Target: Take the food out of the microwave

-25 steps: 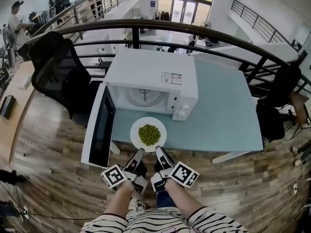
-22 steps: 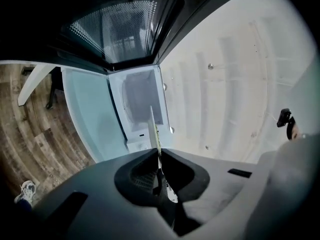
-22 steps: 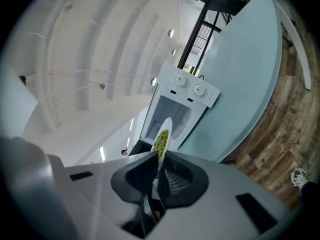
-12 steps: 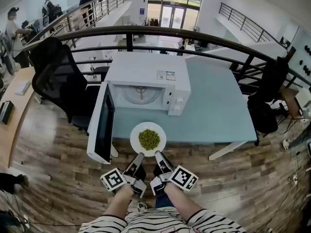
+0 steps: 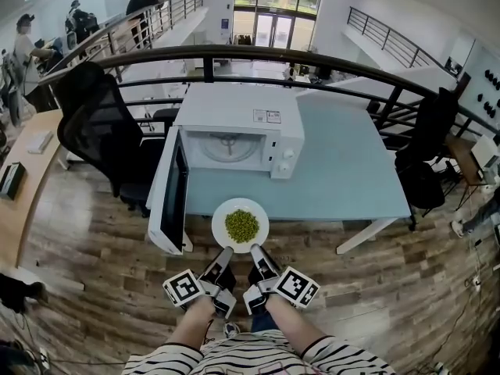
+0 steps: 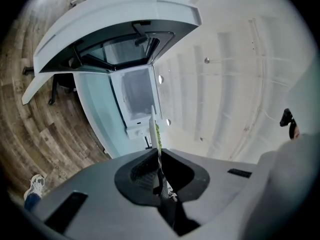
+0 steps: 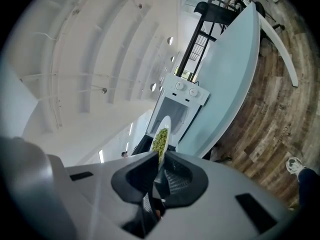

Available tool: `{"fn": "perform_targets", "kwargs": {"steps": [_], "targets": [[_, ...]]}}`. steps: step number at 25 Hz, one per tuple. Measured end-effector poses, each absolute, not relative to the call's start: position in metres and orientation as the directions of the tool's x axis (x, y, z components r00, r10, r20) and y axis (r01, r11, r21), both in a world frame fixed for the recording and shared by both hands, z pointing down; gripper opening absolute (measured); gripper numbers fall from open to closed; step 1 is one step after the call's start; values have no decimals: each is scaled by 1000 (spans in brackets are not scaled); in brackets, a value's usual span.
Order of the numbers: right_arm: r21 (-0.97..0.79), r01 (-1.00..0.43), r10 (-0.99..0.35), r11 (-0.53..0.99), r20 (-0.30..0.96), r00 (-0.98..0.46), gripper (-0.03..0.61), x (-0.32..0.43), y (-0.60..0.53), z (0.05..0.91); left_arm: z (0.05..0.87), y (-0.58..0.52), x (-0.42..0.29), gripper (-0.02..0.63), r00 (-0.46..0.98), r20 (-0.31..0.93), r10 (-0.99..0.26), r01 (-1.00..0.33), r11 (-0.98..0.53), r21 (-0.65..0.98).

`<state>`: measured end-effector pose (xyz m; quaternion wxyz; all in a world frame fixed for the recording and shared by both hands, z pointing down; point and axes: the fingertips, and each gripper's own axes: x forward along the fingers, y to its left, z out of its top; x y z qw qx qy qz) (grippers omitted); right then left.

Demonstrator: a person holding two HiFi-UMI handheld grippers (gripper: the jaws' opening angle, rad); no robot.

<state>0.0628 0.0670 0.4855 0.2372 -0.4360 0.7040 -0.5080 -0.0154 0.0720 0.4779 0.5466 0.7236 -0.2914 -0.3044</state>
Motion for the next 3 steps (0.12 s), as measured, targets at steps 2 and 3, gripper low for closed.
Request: {"fn": "perform_targets", "kwargs": {"steps": [2,3], "targets": [[-922,-374,-855,103,110,-506,54,62,72,486,479,76,-17,35,648,-120,-752,-89,-231,969],[-922,-374,-855,102,110,-506,54,61,74,487,479,78,-17,35,650,-119,-751,-88,-230,969]]}}
